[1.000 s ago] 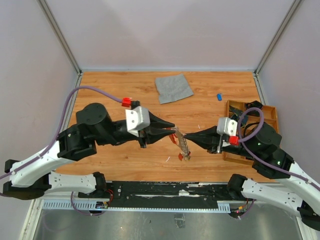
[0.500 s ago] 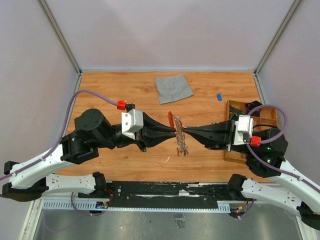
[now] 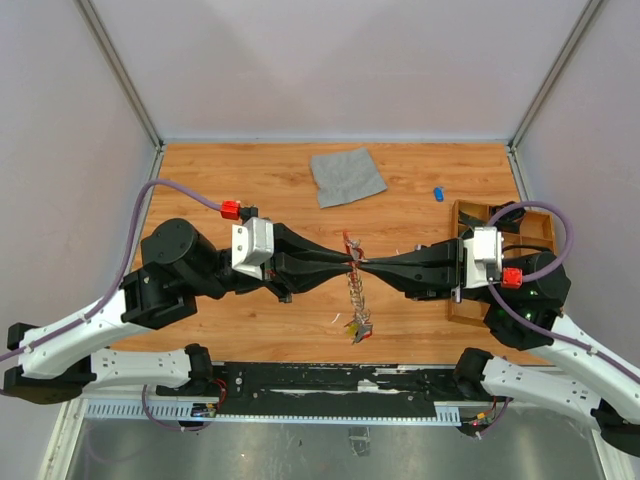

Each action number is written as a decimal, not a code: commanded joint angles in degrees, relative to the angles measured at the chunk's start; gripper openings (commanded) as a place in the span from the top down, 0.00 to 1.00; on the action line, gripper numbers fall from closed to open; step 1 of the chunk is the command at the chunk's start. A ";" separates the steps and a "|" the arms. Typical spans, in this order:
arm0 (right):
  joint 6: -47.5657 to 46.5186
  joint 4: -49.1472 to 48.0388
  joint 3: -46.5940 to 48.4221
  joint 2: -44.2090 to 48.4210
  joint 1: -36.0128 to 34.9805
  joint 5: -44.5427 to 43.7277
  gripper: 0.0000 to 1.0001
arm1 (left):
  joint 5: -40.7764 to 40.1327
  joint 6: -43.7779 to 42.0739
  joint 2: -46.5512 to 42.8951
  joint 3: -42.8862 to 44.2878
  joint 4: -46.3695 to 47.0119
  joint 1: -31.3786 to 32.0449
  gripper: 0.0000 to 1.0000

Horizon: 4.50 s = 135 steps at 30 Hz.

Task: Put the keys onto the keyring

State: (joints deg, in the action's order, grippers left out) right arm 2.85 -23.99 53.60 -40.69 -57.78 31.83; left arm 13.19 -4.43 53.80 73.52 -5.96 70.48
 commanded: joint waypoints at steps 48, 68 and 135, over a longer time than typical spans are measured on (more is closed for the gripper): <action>1.19 0.88 9.10 5.53 0.30 8.54 1.00 | 1.90 9.59 -4.87 -11.73 17.63 0.43 0.19; 1.75 1.52 9.93 5.22 0.30 11.30 0.99 | 6.09 11.16 -1.43 -10.71 21.04 0.39 0.71; -33.55 80.50 44.74 -8.23 0.30 22.25 1.00 | 9.17 8.53 4.31 4.12 -2.89 -1.06 1.00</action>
State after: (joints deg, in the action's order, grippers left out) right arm -30.35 53.43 98.10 -47.16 -57.78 49.84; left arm 23.88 3.64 57.10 74.48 -13.45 70.50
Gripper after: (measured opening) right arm 0.011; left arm 0.040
